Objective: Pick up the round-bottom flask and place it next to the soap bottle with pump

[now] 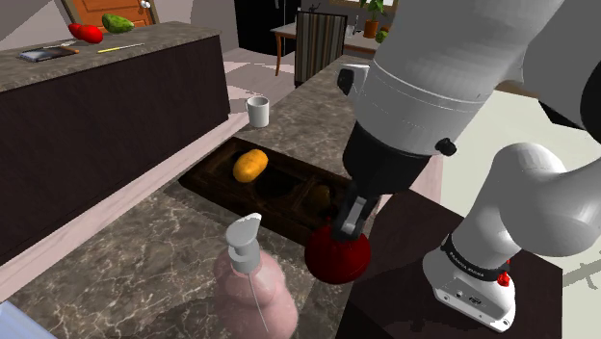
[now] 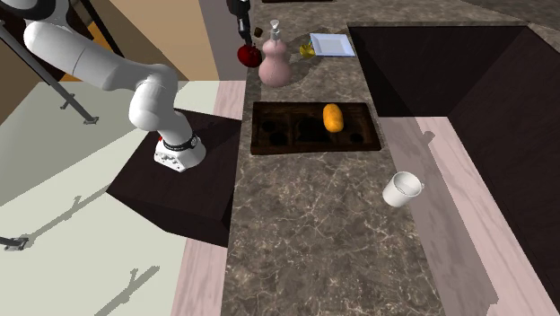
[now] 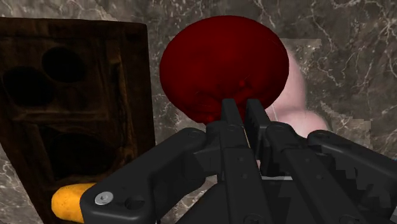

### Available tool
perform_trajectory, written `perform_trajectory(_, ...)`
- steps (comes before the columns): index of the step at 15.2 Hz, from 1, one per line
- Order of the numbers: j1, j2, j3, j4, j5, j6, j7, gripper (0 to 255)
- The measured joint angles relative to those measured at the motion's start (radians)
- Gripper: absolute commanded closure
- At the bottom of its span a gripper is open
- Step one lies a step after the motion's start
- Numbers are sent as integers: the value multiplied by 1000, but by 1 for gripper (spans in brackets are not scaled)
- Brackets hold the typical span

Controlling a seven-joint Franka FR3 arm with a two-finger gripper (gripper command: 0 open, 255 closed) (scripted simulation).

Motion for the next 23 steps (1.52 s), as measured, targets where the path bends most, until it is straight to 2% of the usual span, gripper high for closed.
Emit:
perform_trajectory(14, 17, 29, 74, -161, 59, 191, -9, 255)
perform_trajectory(23, 14, 90, 137, -240, 96, 332, -13, 255)
